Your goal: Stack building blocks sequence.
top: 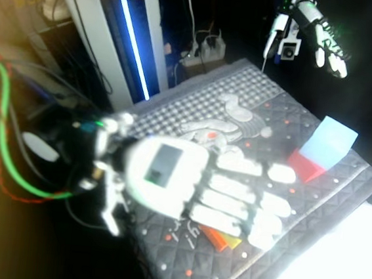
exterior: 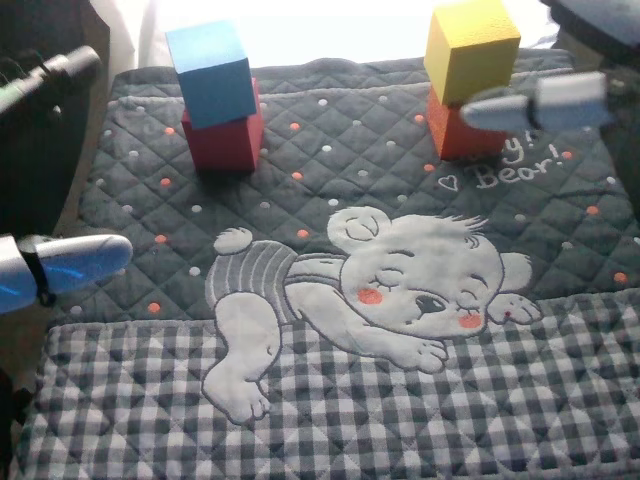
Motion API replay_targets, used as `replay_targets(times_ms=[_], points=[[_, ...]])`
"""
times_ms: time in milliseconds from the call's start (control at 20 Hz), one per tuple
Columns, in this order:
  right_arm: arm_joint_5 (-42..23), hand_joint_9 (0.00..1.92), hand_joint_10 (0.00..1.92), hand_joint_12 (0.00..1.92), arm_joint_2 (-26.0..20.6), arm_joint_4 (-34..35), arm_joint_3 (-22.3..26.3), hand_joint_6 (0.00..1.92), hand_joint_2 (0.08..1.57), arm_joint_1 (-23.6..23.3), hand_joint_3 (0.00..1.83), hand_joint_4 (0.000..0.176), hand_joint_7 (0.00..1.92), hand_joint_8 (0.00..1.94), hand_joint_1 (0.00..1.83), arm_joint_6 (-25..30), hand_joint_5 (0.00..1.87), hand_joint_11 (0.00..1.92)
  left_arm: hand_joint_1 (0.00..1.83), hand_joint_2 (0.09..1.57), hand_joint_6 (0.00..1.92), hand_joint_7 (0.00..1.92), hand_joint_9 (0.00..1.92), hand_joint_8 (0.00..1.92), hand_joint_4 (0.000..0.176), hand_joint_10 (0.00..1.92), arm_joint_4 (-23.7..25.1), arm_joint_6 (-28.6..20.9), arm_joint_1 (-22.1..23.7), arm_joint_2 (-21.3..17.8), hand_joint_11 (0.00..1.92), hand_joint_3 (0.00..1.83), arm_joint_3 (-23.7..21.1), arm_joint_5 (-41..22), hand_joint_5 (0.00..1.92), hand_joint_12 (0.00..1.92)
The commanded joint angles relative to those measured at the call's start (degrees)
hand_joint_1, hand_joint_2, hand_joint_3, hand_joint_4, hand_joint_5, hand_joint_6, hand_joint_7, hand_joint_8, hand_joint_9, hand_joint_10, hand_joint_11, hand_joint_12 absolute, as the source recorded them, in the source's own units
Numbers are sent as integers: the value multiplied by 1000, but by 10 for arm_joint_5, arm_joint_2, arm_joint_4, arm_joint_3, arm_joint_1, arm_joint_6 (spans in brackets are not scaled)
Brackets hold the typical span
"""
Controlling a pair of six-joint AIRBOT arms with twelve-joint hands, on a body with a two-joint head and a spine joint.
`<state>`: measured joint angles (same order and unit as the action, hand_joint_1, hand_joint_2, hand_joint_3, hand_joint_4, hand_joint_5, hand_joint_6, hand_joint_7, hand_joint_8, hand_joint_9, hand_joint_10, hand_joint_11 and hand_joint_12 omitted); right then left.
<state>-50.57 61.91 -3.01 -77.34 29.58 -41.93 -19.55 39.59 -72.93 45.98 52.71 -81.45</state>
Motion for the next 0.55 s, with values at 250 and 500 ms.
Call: replay_targets(times_ms=[250,500], points=[[-400,0,0,0,-92,131,146,0,974,223,16,173,0,0,783,-21,0,0,352,1122,0,0,24,0,0,5,-20,-3,-26,-1,0,42,-26,-169,0,772],[-504,0,0,0,-113,153,201,0,1167,322,14,116,0,0,415,-21,0,0,4,1392,0,0,65,0,86,4,-15,-20,-7,14,0,16,-19,-178,0,660]])
